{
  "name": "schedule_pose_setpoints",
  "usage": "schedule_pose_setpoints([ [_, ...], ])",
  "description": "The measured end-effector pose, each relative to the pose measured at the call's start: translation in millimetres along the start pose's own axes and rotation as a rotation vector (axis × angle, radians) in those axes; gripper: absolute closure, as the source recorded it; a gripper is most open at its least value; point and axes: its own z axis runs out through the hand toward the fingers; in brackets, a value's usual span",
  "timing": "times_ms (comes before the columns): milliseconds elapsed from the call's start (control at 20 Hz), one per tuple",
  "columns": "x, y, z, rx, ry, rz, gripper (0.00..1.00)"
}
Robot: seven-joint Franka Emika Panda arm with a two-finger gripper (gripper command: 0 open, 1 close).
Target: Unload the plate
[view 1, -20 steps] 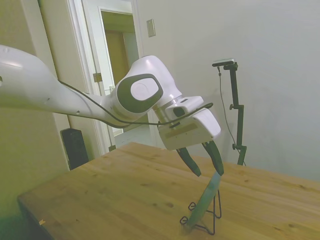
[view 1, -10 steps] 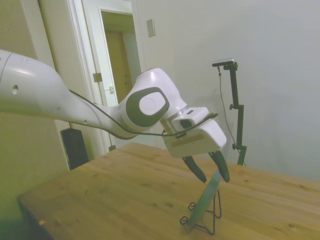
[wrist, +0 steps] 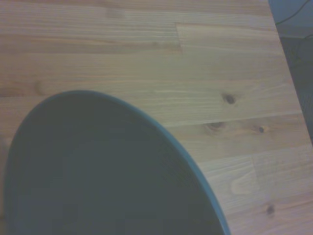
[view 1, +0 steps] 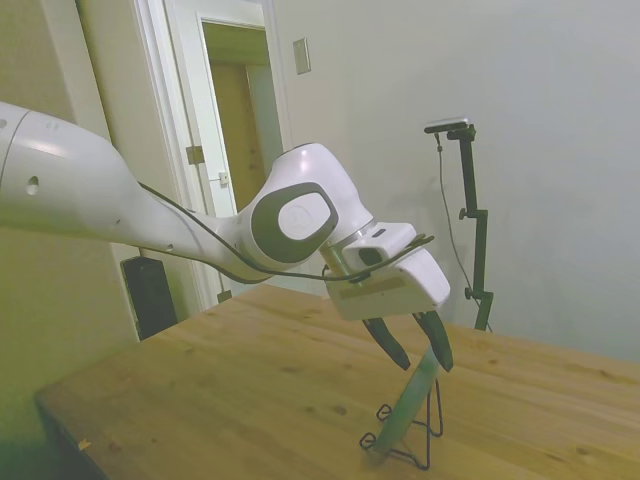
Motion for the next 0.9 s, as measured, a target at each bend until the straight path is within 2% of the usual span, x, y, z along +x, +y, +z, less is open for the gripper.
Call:
schedule_pose_setpoints([
  [900, 1.3, 0.1, 5.8, -0.001, -0.010, 0.008, 1.00],
])
